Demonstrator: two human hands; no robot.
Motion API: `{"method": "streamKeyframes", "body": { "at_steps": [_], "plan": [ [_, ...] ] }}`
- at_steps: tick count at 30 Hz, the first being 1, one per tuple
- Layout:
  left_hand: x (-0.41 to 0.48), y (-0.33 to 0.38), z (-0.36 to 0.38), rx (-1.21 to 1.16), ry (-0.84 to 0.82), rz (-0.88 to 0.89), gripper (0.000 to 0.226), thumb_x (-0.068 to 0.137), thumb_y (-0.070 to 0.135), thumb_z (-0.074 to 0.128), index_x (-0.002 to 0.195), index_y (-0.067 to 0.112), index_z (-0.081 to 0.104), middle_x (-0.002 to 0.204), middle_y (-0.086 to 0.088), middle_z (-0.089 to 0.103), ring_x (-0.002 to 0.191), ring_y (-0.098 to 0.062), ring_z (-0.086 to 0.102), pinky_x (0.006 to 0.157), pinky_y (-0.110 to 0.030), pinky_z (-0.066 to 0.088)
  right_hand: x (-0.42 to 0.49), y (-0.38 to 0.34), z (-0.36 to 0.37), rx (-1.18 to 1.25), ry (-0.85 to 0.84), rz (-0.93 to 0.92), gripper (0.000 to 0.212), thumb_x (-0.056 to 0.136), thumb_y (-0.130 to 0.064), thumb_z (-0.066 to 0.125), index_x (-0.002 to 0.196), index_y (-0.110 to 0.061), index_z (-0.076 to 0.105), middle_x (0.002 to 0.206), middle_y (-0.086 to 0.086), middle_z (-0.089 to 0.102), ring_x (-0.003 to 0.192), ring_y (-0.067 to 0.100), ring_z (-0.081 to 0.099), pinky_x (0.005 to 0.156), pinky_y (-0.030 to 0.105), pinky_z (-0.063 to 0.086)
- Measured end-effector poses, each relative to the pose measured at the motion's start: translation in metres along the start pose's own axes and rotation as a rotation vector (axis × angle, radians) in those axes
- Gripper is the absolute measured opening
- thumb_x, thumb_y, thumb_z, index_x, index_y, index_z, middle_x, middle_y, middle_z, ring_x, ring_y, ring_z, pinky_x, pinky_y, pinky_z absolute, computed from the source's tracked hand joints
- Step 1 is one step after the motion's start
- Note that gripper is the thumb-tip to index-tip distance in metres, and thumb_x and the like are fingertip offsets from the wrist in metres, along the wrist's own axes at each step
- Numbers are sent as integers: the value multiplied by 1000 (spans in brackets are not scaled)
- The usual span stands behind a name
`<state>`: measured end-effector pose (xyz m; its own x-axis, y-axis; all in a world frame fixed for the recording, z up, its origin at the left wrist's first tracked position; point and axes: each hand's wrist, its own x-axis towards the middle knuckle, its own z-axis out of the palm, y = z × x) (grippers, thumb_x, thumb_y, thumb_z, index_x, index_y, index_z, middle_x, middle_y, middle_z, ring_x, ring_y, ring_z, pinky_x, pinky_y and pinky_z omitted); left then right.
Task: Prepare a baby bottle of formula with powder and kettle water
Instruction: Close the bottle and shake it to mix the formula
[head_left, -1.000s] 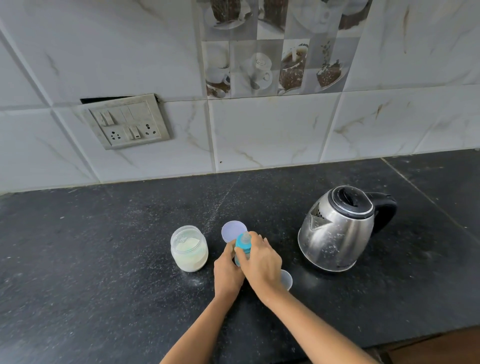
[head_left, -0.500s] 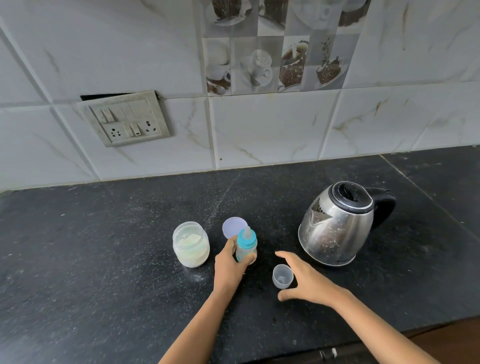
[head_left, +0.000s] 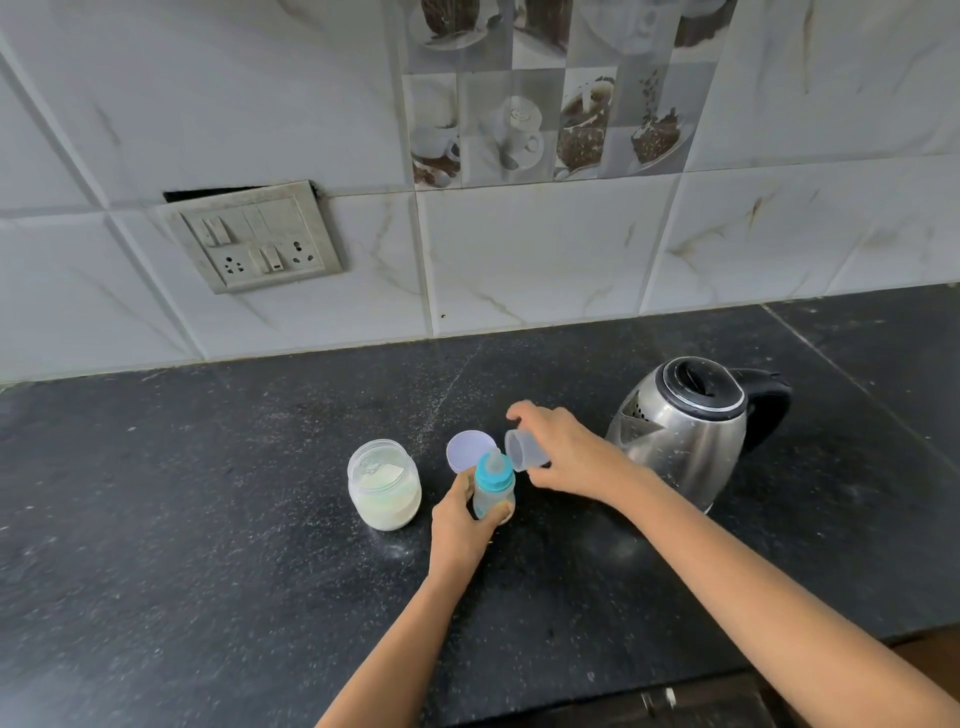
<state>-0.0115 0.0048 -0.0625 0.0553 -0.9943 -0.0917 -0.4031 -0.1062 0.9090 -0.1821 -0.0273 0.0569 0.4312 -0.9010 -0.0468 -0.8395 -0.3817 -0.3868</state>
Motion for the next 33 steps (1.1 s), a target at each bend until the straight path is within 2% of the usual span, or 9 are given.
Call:
{"method": "streamKeyframes", "body": {
  "at_steps": [2, 7, 10, 13, 16, 20, 23, 26, 33],
  "plan": [
    [0, 1, 0, 1, -5, 0, 64, 76, 24, 79, 131, 27, 47, 130, 8, 57, 116, -5, 51, 101, -26, 39, 12, -11, -7, -105, -34, -73, 57, 80, -15, 70, 124, -26, 35, 124, 2, 48, 111, 18, 47, 80, 26, 44],
    [0, 1, -1, 3, -9, 15, 61, 76, 24, 79, 129, 27, 48, 125, 9, 59, 114, -5, 53, 95, -19, 40, 29, -25, -17, -176, -126, -198, 52, 83, -15, 68, 131, -21, 50, 125, 2, 44, 104, 18, 50, 74, 23, 41],
    [-1, 1, -1, 3, 0, 28, 53, 76, 24, 78, 121, 31, 51, 118, 12, 60, 110, -2, 55, 81, -6, 41, 31, -30, -11, -237, -167, -243, 53, 83, -14, 66, 133, -22, 49, 122, 2, 47, 106, 20, 47, 77, 33, 47],
    [-2, 1, -1, -11, 12, 40, 49, 76, 23, 78, 111, 41, 49, 111, 14, 64, 105, -2, 58, 75, -9, 44, 31, -29, 1, -186, -168, -247, 52, 83, -18, 62, 132, -27, 46, 117, 1, 52, 100, 17, 47, 73, 30, 41],
    [-3, 1, -1, -27, 17, 38, 50, 76, 24, 78, 112, 43, 49, 112, 15, 63, 104, 1, 58, 70, -4, 44, 32, -22, 7, -61, -118, -229, 52, 82, -24, 62, 132, -30, 47, 116, 0, 56, 98, 16, 52, 77, 31, 44],
    [-4, -1, 0, -27, 34, 47, 53, 76, 22, 78, 108, 50, 47, 104, 27, 60, 97, 15, 54, 70, 1, 40, 24, -4, 14, 147, -58, -161, 58, 83, -29, 66, 138, -29, 46, 133, -2, 54, 111, 15, 56, 91, 32, 50],
    [-5, -2, 1, -42, 34, 57, 54, 75, 20, 78, 106, 53, 48, 100, 30, 62, 97, 14, 56, 71, 1, 39, 14, 6, 25, 270, -2, -171, 59, 83, -26, 71, 137, -24, 48, 135, -5, 55, 115, 8, 54, 97, 29, 48],
    [-6, -1, 1, -54, 32, 72, 54, 75, 23, 77, 106, 57, 49, 101, 35, 62, 98, 11, 58, 77, -1, 39, 7, 8, 43, 231, 87, -190, 59, 83, -21, 68, 139, -22, 47, 138, -2, 54, 121, 13, 52, 101, 29, 42],
    [-7, -1, 0, -58, 34, 109, 45, 72, 33, 74, 107, 51, 53, 100, 28, 65, 95, 4, 61, 78, -14, 47, 1, 2, 77, 208, 256, -171, 58, 90, -24, 58, 144, -20, 36, 140, 2, 43, 106, 22, 59, 76, 39, 56]
  ]
}}
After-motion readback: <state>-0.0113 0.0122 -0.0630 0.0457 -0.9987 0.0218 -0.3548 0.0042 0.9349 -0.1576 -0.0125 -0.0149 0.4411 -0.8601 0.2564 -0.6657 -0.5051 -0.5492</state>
